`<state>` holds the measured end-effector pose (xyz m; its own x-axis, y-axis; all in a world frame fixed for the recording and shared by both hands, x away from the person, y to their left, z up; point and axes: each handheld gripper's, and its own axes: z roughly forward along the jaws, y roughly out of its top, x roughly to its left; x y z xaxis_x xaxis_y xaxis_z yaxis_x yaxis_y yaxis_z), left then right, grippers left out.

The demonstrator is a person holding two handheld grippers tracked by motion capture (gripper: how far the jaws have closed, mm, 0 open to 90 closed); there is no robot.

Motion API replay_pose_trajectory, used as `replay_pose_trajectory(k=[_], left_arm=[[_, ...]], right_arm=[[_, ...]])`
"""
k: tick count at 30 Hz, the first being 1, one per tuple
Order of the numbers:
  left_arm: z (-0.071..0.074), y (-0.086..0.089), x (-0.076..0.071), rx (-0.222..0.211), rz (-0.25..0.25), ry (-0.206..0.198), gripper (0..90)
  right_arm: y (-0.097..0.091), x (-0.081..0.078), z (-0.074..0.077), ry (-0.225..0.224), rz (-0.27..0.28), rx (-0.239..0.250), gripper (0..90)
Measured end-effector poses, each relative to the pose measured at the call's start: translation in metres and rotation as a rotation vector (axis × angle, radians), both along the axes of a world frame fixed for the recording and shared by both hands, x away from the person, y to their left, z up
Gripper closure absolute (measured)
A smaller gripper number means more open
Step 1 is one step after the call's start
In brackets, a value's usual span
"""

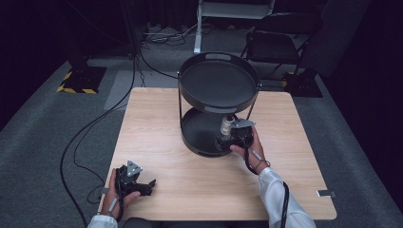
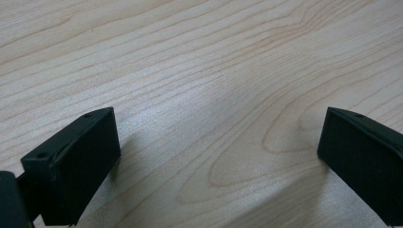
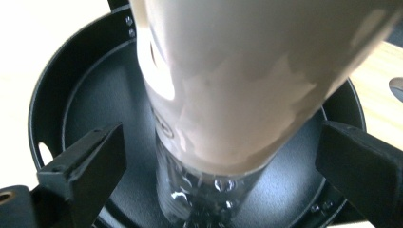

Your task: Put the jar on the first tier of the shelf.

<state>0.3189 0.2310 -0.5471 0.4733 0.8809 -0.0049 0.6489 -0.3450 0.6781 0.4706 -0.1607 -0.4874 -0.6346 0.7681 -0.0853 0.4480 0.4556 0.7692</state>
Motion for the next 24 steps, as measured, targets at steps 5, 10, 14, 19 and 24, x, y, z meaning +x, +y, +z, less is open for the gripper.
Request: replay_pose_trajectory(k=[5,10,14,19,24], left_arm=[[0.000,0.000,0.000,0.000,0.000,0.000,0.0],[0.000,0.000,0.000,0.000,0.000,0.000,0.0],[0.000,0.000,0.000,0.000,0.000,0.000,0.0],[0.000,0.000,0.000,0.000,0.000,0.000,0.0],[0.000,0.000,0.000,0.000,0.000,0.000,0.0]], right_arm=[[0.000,-0.003,0.002,-0.012,0.006,-0.034,3.1],[-0.004,-0.005,0.008,-0.033,0.031,-0.082,3.0],[-0.010,-0.007,0.015,-0.047,0.044,-0.110,3.0],[-0.016,-0.012,0.024,-0.051,0.065,-0.149,3.0],[-0.024,-0.016,0.029,-0.058,0.076,-0.165,3.0]])
